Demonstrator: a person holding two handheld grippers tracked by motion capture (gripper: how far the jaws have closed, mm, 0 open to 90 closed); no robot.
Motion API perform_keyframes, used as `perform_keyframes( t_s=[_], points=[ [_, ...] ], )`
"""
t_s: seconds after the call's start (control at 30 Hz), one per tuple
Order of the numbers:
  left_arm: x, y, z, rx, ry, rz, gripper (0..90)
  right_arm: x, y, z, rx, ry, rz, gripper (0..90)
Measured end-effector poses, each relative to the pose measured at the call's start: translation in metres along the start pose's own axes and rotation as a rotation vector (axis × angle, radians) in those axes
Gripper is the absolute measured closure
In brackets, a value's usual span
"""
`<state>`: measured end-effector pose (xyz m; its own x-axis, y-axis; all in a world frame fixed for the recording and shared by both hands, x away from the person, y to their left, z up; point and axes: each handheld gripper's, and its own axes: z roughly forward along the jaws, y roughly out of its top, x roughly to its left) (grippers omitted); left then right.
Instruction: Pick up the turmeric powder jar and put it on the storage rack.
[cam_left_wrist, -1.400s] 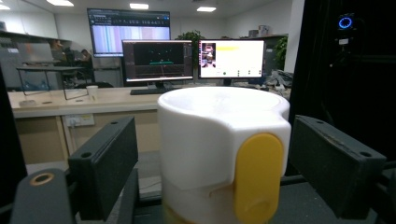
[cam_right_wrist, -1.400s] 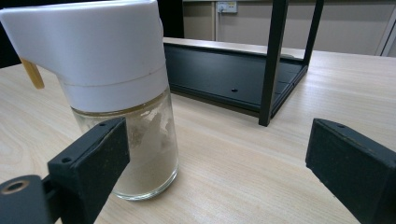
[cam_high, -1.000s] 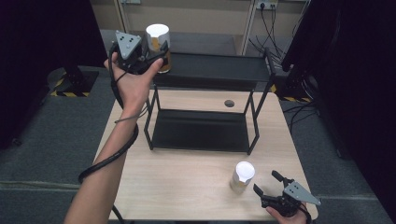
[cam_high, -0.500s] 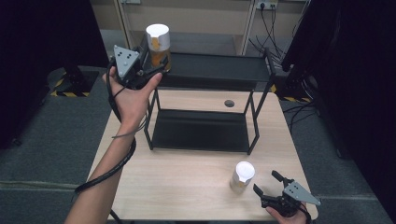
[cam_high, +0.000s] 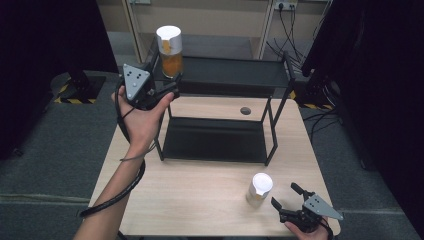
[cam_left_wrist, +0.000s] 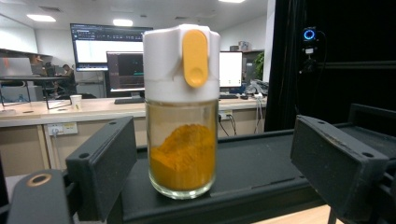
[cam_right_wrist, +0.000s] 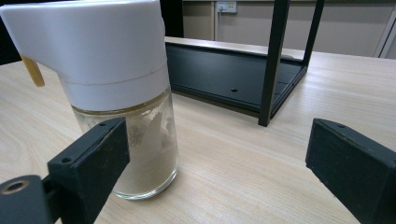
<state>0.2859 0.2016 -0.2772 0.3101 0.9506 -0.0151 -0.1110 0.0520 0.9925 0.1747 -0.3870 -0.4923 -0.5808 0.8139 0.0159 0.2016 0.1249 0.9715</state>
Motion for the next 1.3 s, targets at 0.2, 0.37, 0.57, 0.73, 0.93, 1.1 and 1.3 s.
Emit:
perform_keyframes(
  t_s=[0.2,0.37,0.57,0.73,0.93,1.1,1.3],
  points=[
    [-0.002,-0.008,-0.005,0.004,-0.014,0.0,14.1,0.0,0.0,0.0,-0.001,-0.001,-0.001,6.6],
    [-0.003,-0.015,-0.009,0.009,-0.021,-0.003,14.1,0.0,0.0,0.0,-0.001,-0.002,-0.002,6.7],
    [-0.003,-0.026,-0.014,0.018,-0.03,-0.004,14.1,0.001,0.0,0.0,-0.001,-0.002,-0.003,6.6],
    [-0.003,-0.035,-0.018,0.022,-0.03,-0.009,14.1,0.001,0.0,0.0,-0.001,-0.002,-0.003,6.7],
    [-0.003,-0.044,-0.022,0.03,-0.032,-0.008,14.1,0.001,0.0,0.0,-0.001,-0.003,-0.002,6.7],
    [-0.002,-0.052,-0.026,0.042,-0.035,-0.005,14.1,0.001,0.0,0.0,-0.002,-0.003,-0.001,6.7],
    [-0.002,-0.061,-0.031,0.051,-0.041,-0.01,14.1,0.001,0.0,0.0,-0.002,-0.003,-0.003,6.7]
  ],
)
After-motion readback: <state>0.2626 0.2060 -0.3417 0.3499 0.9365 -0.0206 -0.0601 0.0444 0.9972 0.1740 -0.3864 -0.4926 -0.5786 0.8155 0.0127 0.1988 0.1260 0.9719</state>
